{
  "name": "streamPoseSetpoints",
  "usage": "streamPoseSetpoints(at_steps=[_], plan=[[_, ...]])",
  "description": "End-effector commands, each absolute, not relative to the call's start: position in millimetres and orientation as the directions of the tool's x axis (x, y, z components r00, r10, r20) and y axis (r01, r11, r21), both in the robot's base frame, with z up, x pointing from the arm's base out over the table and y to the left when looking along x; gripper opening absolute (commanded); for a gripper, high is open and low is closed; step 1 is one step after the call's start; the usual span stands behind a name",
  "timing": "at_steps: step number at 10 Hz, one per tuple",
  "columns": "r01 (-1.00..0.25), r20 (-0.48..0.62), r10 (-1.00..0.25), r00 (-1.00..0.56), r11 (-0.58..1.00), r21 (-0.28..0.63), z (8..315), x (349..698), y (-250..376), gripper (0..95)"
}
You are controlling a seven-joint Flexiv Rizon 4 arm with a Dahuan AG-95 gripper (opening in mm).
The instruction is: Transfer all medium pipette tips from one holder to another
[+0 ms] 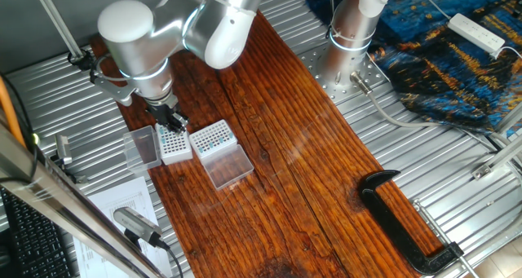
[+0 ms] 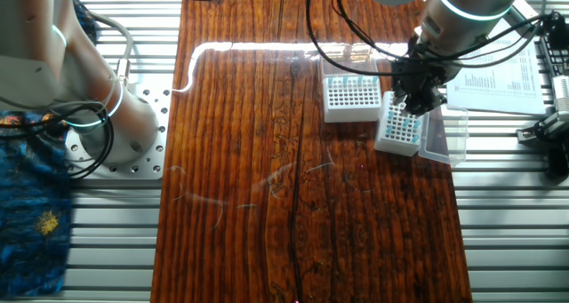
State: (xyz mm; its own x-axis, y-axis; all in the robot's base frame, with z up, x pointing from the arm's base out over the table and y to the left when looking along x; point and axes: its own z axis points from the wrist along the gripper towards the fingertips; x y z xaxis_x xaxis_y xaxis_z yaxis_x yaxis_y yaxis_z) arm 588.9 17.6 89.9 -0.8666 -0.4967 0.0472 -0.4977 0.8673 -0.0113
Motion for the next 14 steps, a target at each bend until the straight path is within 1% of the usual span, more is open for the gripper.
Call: streamPoseSetpoints(at_steps=[1, 3, 6, 9, 14], plan=[[-0.498, 0.051, -0.497, -0.866, 0.867, -0.007, 89, 590, 18, 19.0], [-0.495, 0.041, -0.495, -0.868, 0.869, -0.002, 90, 591, 18, 19.0], [-0.486, 0.047, -0.485, -0.873, 0.874, -0.008, 96, 605, 21, 19.0], [-0.49, 0.04, -0.489, -0.871, 0.872, -0.011, 91, 619, 18, 19.0], [-0.486, 0.044, -0.485, -0.873, 0.874, -0.016, 86, 627, 18, 19.0]])
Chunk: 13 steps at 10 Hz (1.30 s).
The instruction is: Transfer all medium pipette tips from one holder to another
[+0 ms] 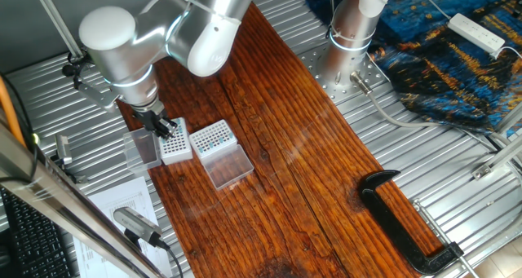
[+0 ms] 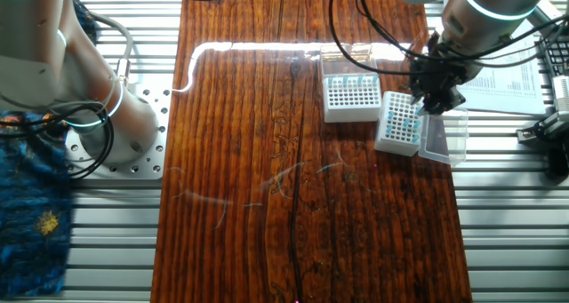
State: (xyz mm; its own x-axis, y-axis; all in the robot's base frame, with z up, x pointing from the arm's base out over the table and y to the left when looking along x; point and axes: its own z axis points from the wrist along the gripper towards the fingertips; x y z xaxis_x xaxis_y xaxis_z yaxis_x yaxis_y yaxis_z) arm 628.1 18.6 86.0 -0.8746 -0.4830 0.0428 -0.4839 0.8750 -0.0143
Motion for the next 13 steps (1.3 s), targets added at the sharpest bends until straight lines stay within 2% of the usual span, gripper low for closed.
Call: streamPoseSetpoints(at_steps=[1, 10, 11, 13], plan=[[-0.488, 0.043, -0.487, -0.872, 0.873, -0.014, 84.6, 627.9, 17.9, 19.0], [-0.495, 0.039, -0.494, -0.868, 0.869, -0.002, 78.0, 628.4, 16.9, 19.0], [-0.495, 0.039, -0.494, -0.869, 0.869, -0.002, 77.7, 628.6, 17.6, 0.0], [-0.492, 0.039, -0.491, -0.87, 0.871, -0.002, 77.7, 628.6, 18.0, 0.0]])
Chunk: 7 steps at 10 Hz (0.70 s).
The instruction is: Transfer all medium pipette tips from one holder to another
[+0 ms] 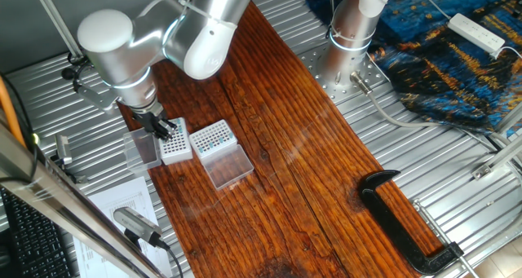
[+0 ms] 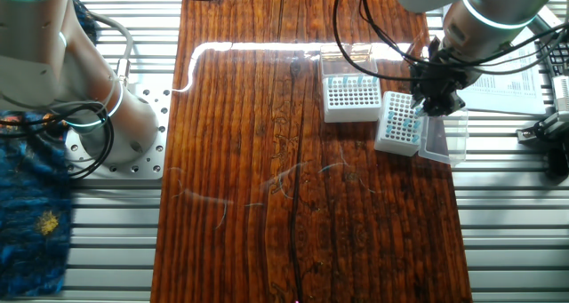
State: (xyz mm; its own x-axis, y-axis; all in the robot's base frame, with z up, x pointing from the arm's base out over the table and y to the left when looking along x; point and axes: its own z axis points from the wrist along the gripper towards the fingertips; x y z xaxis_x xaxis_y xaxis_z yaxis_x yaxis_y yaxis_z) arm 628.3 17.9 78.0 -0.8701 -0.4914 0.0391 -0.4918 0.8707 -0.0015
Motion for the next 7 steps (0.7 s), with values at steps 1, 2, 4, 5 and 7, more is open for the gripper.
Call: streamPoseSetpoints(at_steps=[1, 2, 4, 5, 7], plan=[[-0.492, 0.039, -0.491, -0.87, 0.871, -0.002, 77.7, 628.7, 18.0, 0.0], [-0.491, 0.039, -0.491, -0.87, 0.871, -0.002, 77.7, 628.7, 18.1, 0.0], [-0.492, 0.039, -0.492, -0.87, 0.871, -0.001, 78.1, 628.9, 18.2, 0.0], [-0.489, 0.043, -0.489, -0.871, 0.872, 0.0, 79.3, 628.9, 18.6, 0.0], [-0.489, 0.049, -0.488, -0.871, 0.872, -0.001, 83.4, 630.1, 20.1, 0.0]])
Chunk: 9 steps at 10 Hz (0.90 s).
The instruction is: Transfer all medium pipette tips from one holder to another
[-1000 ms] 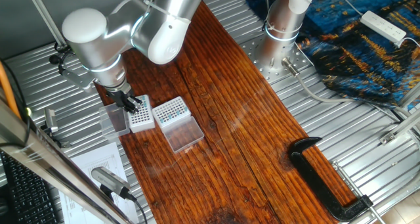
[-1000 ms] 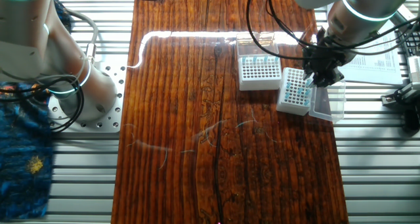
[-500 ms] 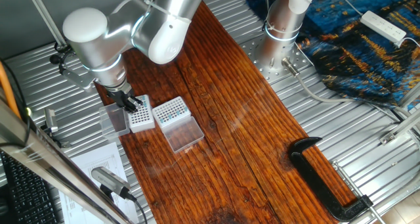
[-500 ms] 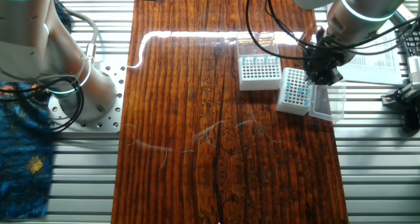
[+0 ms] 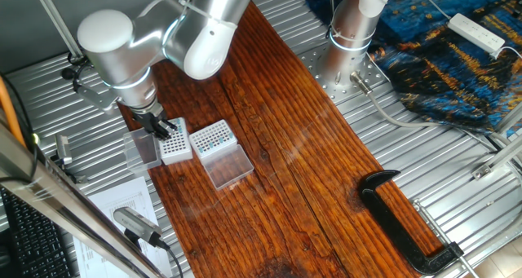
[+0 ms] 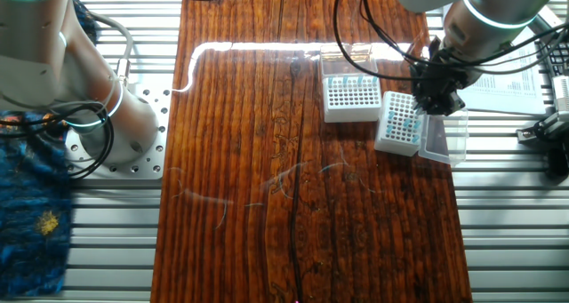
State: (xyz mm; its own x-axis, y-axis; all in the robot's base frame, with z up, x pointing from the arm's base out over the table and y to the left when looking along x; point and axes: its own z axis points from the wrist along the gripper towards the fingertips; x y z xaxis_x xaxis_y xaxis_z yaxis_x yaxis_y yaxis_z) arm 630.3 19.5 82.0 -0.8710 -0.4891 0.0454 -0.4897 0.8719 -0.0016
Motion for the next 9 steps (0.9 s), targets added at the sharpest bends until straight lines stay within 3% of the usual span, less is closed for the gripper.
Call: streamPoseSetpoints(at_steps=[1, 9], plan=[[-0.489, 0.052, -0.489, -0.871, 0.872, -0.002, 85, 630, 20, 0.0], [-0.506, 0.082, -0.505, -0.859, 0.863, 0.014, 115, 626, 20, 0.0]])
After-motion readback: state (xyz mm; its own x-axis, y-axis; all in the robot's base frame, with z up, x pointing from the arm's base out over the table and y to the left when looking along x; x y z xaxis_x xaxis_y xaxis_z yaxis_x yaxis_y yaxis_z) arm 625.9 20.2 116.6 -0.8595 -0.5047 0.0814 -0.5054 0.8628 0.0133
